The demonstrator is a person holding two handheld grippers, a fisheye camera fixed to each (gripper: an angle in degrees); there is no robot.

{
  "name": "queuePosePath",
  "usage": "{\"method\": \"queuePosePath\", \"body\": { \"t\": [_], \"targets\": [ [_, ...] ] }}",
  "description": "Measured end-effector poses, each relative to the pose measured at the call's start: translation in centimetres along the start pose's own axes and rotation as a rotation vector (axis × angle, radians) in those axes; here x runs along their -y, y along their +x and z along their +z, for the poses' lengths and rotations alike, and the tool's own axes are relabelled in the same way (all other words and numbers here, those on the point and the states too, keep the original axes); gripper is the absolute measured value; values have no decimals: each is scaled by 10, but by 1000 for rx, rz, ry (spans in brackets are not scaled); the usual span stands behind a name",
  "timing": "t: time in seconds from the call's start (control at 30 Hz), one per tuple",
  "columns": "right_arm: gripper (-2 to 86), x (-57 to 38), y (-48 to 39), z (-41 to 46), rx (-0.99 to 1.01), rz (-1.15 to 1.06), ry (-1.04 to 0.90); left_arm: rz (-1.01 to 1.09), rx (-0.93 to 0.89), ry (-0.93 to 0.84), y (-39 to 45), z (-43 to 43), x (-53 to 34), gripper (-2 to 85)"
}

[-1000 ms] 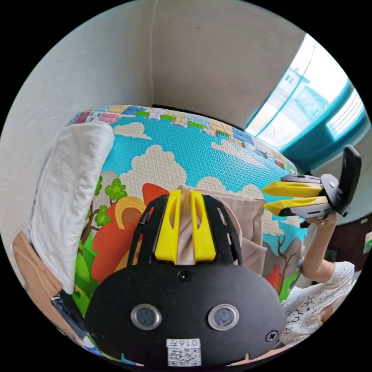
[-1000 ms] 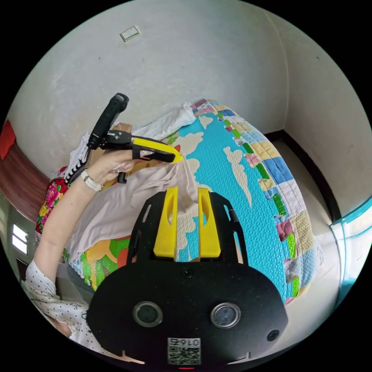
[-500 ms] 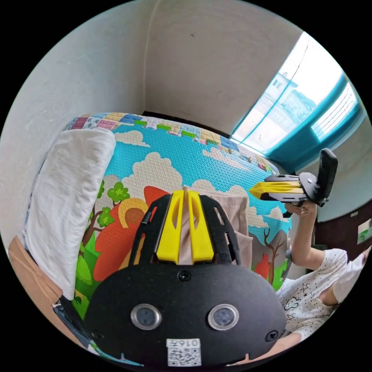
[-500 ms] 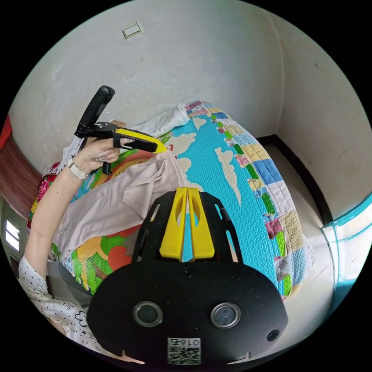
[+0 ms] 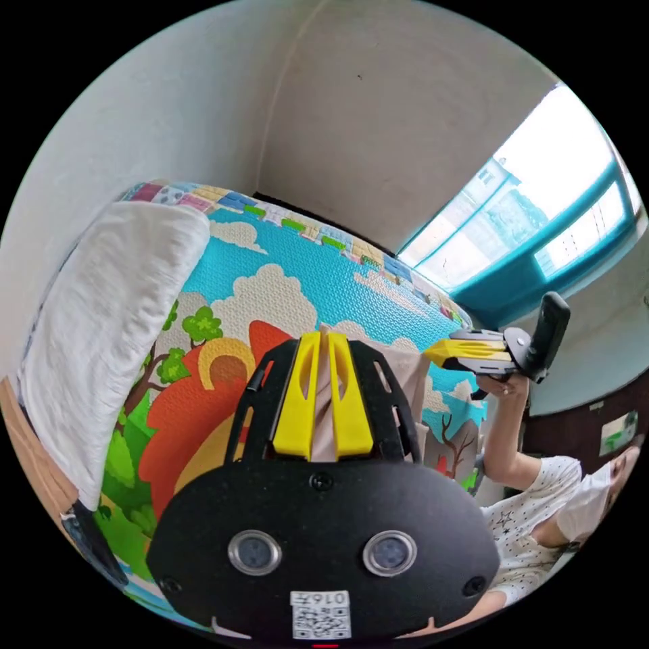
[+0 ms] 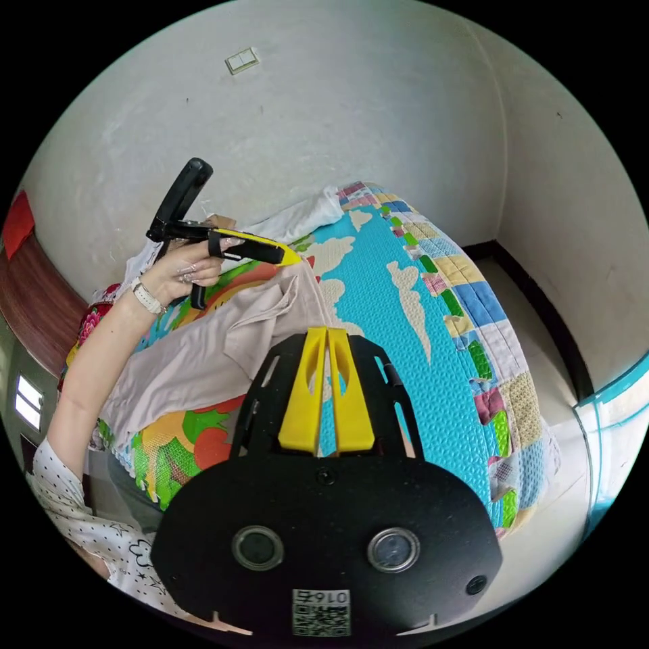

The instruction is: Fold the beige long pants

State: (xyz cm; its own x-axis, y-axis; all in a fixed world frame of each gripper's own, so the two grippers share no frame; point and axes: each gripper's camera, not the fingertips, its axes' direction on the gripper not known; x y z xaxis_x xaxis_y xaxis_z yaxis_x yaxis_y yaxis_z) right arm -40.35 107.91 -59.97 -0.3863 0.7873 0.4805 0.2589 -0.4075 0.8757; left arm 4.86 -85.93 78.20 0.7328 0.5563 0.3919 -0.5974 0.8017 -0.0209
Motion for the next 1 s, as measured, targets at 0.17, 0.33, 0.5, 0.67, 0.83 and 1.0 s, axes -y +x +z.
{"method": "queuePosePath", "body": {
  "t": [0.17,0.33,0.5,0.67,0.83,1.0],
  "targets": [
    [-2,1,4,3,-98,114,-21,-217,-136,34,-46,23,-4,13],
    [2,3,-6,5,-130,117,-64,-267,-463,205,-74,9,-14,67],
    [32,-1,-31,-7,-26,29,-40,-70,-371,73,-42,-21,-9,70],
    [55,-10,-68,-21,33,-115,4,144,-74,-194,22,-5,-17,142],
    [33,-19,-93,-25,59,-168,34,291,172,-349,66,9,-24,112],
    [59,-31,-124,-17,38,-244,22,128,172,-228,59,-15,-22,-4]
  ]
}}
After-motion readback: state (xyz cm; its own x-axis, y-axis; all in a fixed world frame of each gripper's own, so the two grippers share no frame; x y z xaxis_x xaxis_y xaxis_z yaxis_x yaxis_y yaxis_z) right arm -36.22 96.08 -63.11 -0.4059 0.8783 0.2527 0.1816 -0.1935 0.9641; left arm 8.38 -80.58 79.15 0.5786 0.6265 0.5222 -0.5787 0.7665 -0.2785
